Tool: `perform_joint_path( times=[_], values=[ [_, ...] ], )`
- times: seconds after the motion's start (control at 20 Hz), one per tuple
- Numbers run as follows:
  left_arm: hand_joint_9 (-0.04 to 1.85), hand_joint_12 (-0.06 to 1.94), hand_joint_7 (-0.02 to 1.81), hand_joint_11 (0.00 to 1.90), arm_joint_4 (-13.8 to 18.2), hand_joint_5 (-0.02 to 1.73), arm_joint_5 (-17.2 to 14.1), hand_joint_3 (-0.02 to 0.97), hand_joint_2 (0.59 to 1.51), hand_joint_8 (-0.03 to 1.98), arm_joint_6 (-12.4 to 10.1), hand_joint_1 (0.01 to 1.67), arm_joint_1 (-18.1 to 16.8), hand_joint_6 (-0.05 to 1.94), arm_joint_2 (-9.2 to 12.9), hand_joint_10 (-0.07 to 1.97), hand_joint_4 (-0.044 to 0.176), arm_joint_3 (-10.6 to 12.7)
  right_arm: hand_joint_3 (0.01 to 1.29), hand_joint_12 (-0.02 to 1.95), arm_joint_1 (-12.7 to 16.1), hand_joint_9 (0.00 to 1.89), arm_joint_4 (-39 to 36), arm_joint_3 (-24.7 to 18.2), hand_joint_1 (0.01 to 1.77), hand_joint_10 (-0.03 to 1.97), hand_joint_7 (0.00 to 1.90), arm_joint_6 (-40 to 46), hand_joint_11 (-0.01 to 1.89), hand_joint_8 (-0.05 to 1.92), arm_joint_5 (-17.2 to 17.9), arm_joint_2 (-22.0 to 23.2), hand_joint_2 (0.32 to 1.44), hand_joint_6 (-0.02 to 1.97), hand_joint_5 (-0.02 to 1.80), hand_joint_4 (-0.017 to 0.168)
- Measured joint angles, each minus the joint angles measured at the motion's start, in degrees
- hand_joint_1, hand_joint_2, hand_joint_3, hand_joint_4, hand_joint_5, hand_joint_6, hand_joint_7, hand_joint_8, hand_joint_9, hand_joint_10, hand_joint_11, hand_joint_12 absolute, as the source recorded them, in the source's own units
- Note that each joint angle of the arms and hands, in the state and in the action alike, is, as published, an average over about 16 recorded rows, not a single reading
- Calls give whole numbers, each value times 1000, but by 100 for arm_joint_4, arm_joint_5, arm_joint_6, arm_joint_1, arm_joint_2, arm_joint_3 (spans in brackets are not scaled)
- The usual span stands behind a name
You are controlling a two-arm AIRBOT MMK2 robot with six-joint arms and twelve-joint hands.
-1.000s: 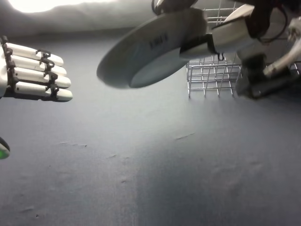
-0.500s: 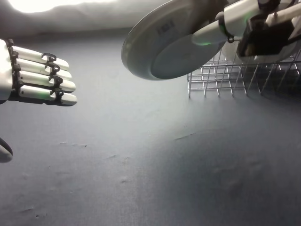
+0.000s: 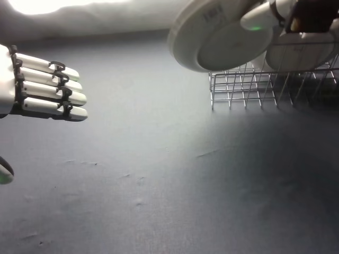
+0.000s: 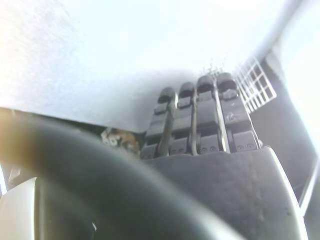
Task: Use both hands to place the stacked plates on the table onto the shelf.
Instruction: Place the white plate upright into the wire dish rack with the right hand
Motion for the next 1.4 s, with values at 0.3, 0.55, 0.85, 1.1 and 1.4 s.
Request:
perform_joint_path(
  times=[0.3, 0.55, 0.85, 1.1, 1.4],
  values=[
    [19, 9, 15, 20, 1, 21, -12, 19, 1082, -10, -11, 22, 9, 19, -21, 7, 0, 65, 14, 1089, 20, 915, -178, 73, 1350, 1091, 1126, -3, 651, 690, -186, 155, 998, 904, 952, -7],
    [19, 9, 18, 20, 3, 21, -13, 19, 1081, -9, -22, 22, 11, 19, -34, 7, 0, 97, 14, 1094, -25, 915, -496, 74, 1353, 1102, 1139, -6, 640, 697, -254, 303, 998, 888, 961, -7],
    [19, 8, 19, 20, 1, 21, -16, 19, 1077, -9, -30, 21, 11, 19, -46, 7, 0, 99, 14, 1098, -188, 914, -939, 94, 1353, 1109, 1139, -23, 632, 719, -217, 427, 998, 871, 967, -7],
    [18, 9, 19, 20, 0, 21, -15, 19, 1073, -9, -32, 21, 13, 18, -56, 7, 0, 99, 14, 1091, -374, 913, -1255, 117, 1354, 1109, 1140, -44, 633, 725, -84, 481, 998, 854, 971, -7],
    [18, 9, 18, 20, -1, 20, -15, 19, 1071, -10, -34, 21, 16, 18, -67, 7, 0, 99, 14, 1086, -584, 889, -1538, 140, 1334, 998, 1105, -75, 614, 716, 112, 516, 1013, 856, 938, -7]
  ],
)
